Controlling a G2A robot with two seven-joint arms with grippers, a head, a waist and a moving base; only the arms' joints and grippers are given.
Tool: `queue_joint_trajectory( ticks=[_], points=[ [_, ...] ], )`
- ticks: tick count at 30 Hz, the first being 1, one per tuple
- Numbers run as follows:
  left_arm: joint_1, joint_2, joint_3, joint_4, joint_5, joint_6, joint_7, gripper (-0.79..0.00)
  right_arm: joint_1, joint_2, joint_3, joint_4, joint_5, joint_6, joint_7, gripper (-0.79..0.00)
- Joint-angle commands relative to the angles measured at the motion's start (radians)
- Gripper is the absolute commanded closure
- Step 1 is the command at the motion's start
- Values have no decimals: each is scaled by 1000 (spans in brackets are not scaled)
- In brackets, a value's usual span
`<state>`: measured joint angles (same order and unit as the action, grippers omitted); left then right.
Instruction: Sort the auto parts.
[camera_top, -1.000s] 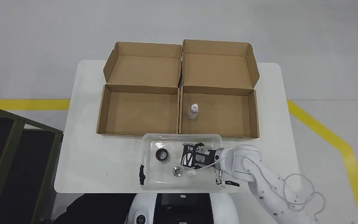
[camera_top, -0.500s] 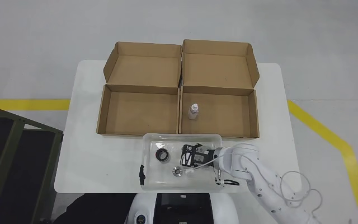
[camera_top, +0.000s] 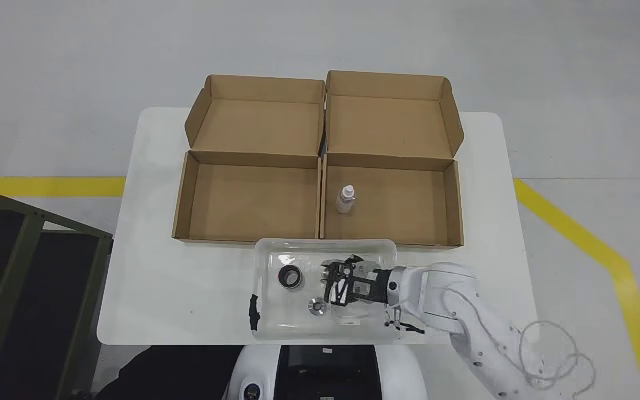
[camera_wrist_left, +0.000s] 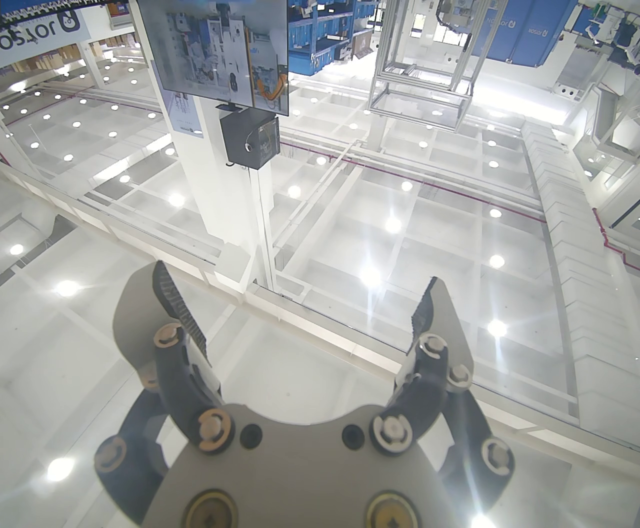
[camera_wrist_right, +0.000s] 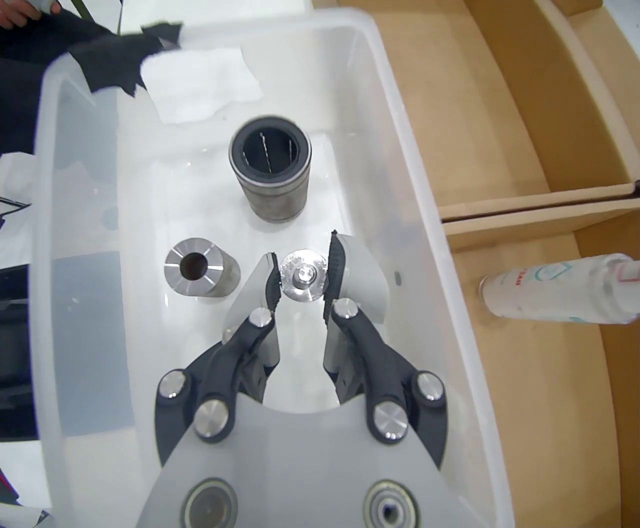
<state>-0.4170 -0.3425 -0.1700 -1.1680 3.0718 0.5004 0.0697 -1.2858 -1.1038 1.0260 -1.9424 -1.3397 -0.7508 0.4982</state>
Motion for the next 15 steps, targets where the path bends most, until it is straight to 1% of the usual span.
queue_joint_trajectory(
  ticks=[1,5,8,15],
  points=[
    [0,0,0,0,0,0,0,-785,-14,5,19,-33,1,-5,-26,0],
    [0,0,0,0,0,0,0,-785,-46,13,55,-100,13,-36,-124,0],
    [0,0,0,0,0,0,0,-785,-65,18,83,-133,50,-65,-205,0],
    [0,0,0,0,0,0,0,-785,-71,25,143,-164,205,-125,-349,0]
  ],
)
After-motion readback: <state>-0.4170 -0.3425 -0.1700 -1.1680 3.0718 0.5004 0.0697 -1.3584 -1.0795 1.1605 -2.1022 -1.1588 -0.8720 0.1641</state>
